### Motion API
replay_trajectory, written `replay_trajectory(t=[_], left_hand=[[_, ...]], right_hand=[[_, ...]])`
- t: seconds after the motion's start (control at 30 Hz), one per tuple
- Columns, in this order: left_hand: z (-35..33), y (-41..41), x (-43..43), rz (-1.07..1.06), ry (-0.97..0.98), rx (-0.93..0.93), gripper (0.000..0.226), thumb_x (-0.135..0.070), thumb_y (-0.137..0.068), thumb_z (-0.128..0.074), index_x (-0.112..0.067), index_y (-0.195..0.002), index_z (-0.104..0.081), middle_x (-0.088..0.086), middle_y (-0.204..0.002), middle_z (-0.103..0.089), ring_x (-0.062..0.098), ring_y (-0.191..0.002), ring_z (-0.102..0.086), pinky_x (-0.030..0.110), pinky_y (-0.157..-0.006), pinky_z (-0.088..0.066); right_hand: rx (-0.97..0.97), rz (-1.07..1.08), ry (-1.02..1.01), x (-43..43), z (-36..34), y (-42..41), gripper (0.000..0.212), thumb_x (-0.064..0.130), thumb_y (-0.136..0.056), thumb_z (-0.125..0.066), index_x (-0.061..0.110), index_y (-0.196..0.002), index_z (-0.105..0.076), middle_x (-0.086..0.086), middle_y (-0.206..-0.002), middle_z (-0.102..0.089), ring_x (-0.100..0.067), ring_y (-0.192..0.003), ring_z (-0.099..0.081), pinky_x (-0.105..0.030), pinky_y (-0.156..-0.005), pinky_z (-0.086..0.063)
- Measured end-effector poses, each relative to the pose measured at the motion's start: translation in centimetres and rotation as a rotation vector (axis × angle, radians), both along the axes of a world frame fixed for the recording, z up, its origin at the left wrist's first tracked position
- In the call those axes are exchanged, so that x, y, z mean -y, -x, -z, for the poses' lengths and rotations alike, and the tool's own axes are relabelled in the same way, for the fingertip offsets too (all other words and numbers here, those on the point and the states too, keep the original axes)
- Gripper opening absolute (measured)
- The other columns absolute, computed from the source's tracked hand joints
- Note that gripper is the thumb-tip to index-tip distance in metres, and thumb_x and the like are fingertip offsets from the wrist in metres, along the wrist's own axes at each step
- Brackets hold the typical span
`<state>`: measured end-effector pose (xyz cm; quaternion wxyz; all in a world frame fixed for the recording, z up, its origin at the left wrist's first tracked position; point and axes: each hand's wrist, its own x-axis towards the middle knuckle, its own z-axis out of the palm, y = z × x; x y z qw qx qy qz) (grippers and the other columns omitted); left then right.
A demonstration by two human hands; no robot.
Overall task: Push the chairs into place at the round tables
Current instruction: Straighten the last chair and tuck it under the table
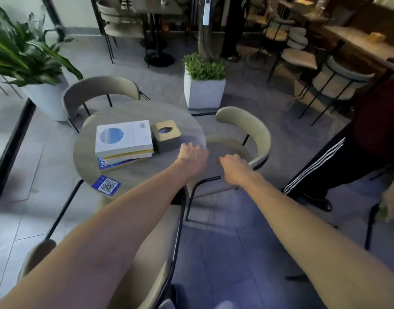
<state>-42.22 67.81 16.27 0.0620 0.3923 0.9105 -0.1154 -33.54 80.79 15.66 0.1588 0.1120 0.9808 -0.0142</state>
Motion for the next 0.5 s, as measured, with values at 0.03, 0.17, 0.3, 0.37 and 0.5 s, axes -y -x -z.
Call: replay_trajectory(t=[0.03, 0.17, 0.3, 0.37, 0.5], left_hand=[[0.0, 1.0, -1.7, -0.004, 0.003, -0.003, 0.036, -0.026, -0.095, -0.044, -0.022, -0.13, -0.053, 0.008, -0.129, -0.055, 0.031, -0.118, -0.05, 0.042, -0.091, -0.039], [0.4, 4.8, -8.4, -0.039, 0.007, -0.016, 0.035, -0.023, -0.097, -0.04, -0.021, -0.128, -0.055, 0.007, -0.131, -0.054, 0.03, -0.119, -0.05, 0.041, -0.089, -0.039], [1.1, 8.2, -14.2, -0.146, 0.026, -0.024, 0.035, -0.025, -0.097, -0.044, -0.022, -0.132, -0.052, 0.006, -0.131, -0.055, 0.03, -0.121, -0.051, 0.038, -0.09, -0.039], [1.2, 9.7, -16.6, -0.216, 0.046, -0.012, 0.039, -0.029, -0.097, -0.049, -0.023, -0.135, -0.048, 0.006, -0.133, -0.054, 0.029, -0.123, -0.05, 0.038, -0.092, -0.04], [1.4, 12.4, -20.4, -0.353, 0.05, 0.004, 0.04, -0.028, -0.097, -0.048, -0.025, -0.137, -0.047, 0.004, -0.135, -0.052, 0.028, -0.126, -0.049, 0.038, -0.095, -0.039]], right_hand=[[0.005, -0.006, 0.0, -1.8, 0.0, 0.9, 0.053, 0.005, -0.088, -0.052, 0.018, -0.14, -0.048, -0.01, -0.129, -0.052, -0.034, -0.125, -0.045, -0.044, -0.093, -0.043], [0.038, -0.043, -0.025, -9.2, 0.5, 5.6, 0.055, 0.006, -0.089, -0.057, 0.019, -0.141, -0.048, -0.01, -0.132, -0.053, -0.032, -0.125, -0.044, -0.045, -0.094, -0.046], [0.018, -0.15, -0.032, -15.6, 1.1, 10.9, 0.053, 0.002, -0.088, -0.055, 0.018, -0.138, -0.051, -0.01, -0.128, -0.055, -0.033, -0.12, -0.049, -0.046, -0.091, -0.049], [0.019, -0.228, -0.025, -18.1, 1.3, 13.3, 0.051, 0.001, -0.089, -0.052, 0.018, -0.136, -0.052, -0.01, -0.126, -0.056, -0.032, -0.118, -0.051, -0.043, -0.088, -0.049], [0.029, -0.368, 0.01, -22.0, 1.3, 18.1, 0.049, 0.002, -0.089, -0.049, 0.025, -0.132, -0.055, -0.01, -0.123, -0.056, -0.034, -0.122, -0.05, -0.047, -0.096, -0.047]])
